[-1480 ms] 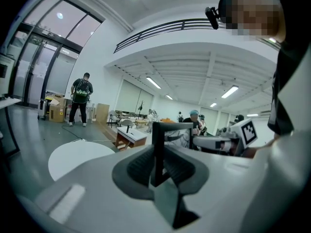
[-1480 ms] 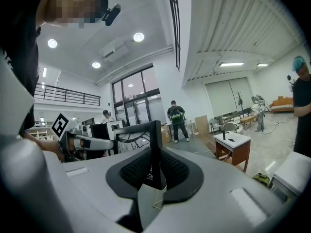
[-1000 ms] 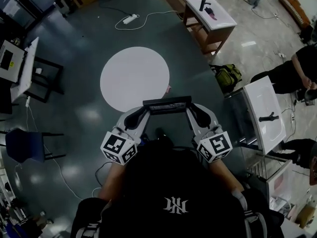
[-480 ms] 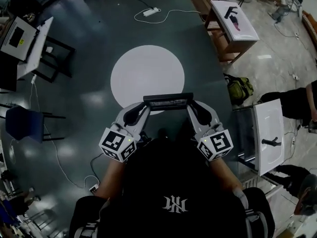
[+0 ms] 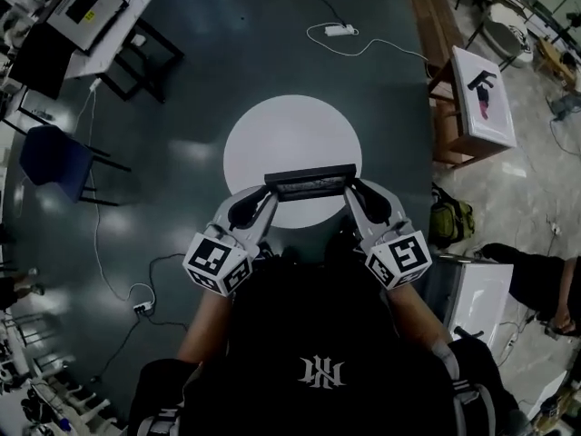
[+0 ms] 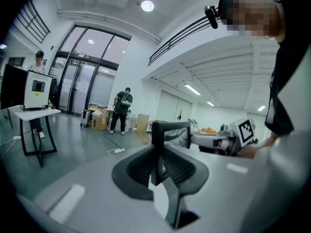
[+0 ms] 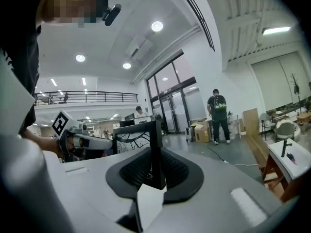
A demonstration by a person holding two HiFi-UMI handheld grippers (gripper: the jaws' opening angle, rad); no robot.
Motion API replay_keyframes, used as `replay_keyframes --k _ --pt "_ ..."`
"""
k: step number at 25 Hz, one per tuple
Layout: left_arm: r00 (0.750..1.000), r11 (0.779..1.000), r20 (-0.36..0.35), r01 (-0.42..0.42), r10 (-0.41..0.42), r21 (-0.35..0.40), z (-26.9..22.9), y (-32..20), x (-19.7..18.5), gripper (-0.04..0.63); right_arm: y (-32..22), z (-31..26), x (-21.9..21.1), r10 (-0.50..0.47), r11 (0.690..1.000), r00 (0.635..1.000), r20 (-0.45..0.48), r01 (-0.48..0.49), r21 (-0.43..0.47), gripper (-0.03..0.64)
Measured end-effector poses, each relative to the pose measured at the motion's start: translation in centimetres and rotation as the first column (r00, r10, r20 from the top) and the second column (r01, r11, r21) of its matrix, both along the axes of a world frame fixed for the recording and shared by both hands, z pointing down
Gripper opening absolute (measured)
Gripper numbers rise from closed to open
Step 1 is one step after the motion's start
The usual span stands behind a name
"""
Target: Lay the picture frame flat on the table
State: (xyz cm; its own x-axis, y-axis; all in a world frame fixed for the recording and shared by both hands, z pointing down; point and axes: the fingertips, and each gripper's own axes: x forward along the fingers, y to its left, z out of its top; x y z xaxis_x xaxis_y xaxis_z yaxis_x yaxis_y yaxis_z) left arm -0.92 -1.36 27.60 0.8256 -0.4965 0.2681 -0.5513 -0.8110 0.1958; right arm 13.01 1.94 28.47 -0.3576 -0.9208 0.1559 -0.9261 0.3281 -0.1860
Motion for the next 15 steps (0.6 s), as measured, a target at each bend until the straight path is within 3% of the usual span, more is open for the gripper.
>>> replay_keyframes --k 8,15 --pt "0.981 0.981 -0.005 0.195 -0.195 -0.014 0.3 -2.8 0.6 0.054 -5.3 -0.1 1.0 -0.19 0.982 0.982 -0.014 0.189 -0.014 0.051" --pt "0.944 0.944 0.026 0.329 -0.329 -0.026 2.2 -4.5 1.6 0.054 -9.0 2.2 1.9 -0.327 0.944 0.945 0.018 0.327 -0.039 0.051"
